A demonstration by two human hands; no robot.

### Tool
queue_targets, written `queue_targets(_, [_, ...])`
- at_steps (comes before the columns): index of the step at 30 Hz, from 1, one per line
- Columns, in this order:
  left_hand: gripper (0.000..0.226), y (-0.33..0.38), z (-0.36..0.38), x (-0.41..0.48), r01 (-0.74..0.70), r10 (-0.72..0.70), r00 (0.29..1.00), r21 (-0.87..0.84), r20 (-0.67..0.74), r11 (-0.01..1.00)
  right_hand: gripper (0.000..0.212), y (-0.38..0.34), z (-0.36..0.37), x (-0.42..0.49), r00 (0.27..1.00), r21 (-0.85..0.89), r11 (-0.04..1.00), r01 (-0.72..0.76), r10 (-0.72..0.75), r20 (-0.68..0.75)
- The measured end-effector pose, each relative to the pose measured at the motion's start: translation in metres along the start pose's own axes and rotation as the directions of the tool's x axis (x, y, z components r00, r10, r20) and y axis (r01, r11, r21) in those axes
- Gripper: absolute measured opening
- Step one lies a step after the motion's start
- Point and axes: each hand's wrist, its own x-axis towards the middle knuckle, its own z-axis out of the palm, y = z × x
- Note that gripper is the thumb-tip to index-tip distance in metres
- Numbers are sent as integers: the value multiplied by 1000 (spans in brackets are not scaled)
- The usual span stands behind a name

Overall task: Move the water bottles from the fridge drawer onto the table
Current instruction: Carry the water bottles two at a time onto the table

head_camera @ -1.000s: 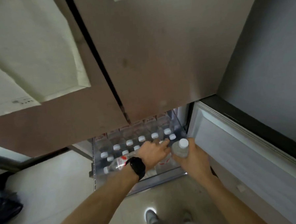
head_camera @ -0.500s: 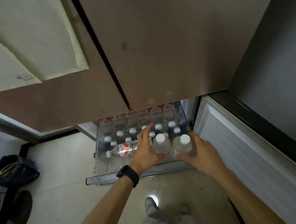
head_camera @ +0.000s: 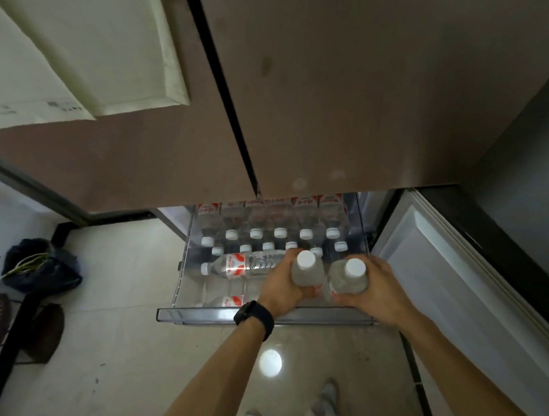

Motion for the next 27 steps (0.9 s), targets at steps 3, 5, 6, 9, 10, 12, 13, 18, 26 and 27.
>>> queue_targets(3, [70,5,-9,-6,-1,-4,998,-80,-60,997,72,1,2,-6,998,-4,1000,24,-24,-63])
queue_targets(5, [67,11,-23,-18,-17,-3,992,-157,-123,987,73,-6,1,-12,993,18,998,62,-60,-102])
queue_targets(6, [68,15,-32,-26,-33,1,987,-196,-159,980,72,-14,-2,-14,991,51,996,71,-65,-115])
queue_targets(9, [74,23,-70,-61,-80,-2,959,-280,-282,957,70,-51,-7,-22,984,153,981,122,-100,-145])
queue_targets(10, [75,23,-83,-75,-104,7,945,-279,-327,955,72,-68,-7,-25,979,180,971,158,-129,-160])
queue_targets(12, [75,22,-111,-110,-142,22,906,-255,-423,956,72,-105,-2,-35,966,216,948,233,-201,-159])
queue_targets(13, [73,20,-124,-131,-154,20,883,-248,-469,957,71,-126,4,-42,960,229,935,270,-243,-141])
queue_targets(18, [67,-17,-174,-269,-138,-31,746,-199,-665,970,71,-222,66,-102,889,287,857,429,-456,32])
queue_targets(26, [69,-145,-182,-560,75,-241,522,-237,-818,969,71,-319,259,-273,669,335,798,501,-603,436])
queue_targets(27, [71,-159,-178,-597,95,-275,490,-263,-827,960,69,-327,281,-301,628,338,789,513,-614,479])
